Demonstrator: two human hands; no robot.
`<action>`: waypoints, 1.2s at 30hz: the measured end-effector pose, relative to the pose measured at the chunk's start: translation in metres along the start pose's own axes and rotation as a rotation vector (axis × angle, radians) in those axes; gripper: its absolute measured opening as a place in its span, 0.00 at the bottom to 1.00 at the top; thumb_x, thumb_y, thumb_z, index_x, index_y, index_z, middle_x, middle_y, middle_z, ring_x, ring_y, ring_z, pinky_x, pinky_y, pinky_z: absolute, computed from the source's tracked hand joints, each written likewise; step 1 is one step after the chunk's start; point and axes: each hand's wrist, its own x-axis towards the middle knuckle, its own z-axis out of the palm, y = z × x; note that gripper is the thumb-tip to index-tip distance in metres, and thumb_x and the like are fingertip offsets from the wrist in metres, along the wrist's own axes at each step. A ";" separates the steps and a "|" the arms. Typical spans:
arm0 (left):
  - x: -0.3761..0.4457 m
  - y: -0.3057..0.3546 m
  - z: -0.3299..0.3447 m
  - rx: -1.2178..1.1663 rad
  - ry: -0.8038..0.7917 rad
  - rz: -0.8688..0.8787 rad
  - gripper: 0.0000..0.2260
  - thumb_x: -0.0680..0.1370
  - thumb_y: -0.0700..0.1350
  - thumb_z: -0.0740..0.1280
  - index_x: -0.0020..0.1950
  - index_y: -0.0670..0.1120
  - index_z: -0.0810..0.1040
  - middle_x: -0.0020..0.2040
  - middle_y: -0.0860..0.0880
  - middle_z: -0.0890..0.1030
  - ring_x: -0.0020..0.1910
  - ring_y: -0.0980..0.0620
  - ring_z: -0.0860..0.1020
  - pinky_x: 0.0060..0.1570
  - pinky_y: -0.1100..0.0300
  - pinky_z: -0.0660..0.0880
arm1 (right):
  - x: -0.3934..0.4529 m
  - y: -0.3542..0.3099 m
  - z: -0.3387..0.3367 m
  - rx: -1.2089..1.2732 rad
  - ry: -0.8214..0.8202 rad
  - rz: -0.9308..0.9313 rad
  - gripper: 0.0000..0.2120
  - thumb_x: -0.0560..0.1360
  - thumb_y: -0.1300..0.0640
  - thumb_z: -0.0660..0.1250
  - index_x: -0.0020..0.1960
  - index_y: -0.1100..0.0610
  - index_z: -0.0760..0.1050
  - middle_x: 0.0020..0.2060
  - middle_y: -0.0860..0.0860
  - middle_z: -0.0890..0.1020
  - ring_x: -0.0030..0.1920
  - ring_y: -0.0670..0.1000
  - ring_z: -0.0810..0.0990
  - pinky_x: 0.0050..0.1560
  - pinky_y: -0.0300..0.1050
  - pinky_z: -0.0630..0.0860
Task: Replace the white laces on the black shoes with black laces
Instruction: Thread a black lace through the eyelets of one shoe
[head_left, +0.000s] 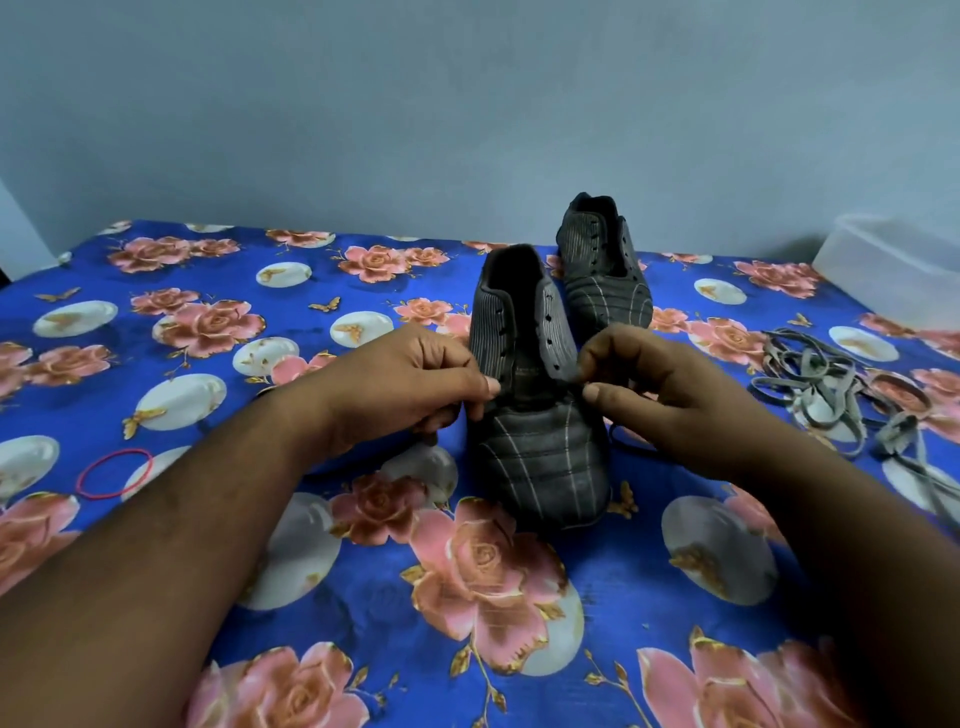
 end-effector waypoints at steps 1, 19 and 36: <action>-0.001 0.001 0.000 0.025 -0.021 -0.004 0.13 0.80 0.43 0.70 0.36 0.41 0.80 0.25 0.45 0.70 0.25 0.53 0.66 0.30 0.61 0.71 | 0.000 -0.001 0.002 -0.054 0.013 -0.014 0.05 0.77 0.52 0.66 0.52 0.50 0.76 0.41 0.46 0.80 0.36 0.45 0.76 0.37 0.41 0.74; 0.008 -0.005 0.002 -0.079 -0.027 0.015 0.05 0.72 0.43 0.59 0.40 0.45 0.74 0.32 0.44 0.77 0.32 0.51 0.73 0.33 0.63 0.72 | 0.008 -0.023 0.031 -0.563 0.163 -0.236 0.16 0.78 0.39 0.61 0.52 0.45 0.84 0.49 0.49 0.74 0.52 0.53 0.72 0.54 0.57 0.73; 0.008 -0.009 0.007 -0.061 -0.041 0.029 0.09 0.75 0.49 0.64 0.42 0.42 0.75 0.35 0.42 0.72 0.35 0.50 0.72 0.39 0.60 0.72 | 0.011 -0.020 0.036 -0.209 0.136 -0.185 0.02 0.77 0.55 0.68 0.45 0.53 0.77 0.45 0.44 0.72 0.47 0.44 0.73 0.48 0.33 0.66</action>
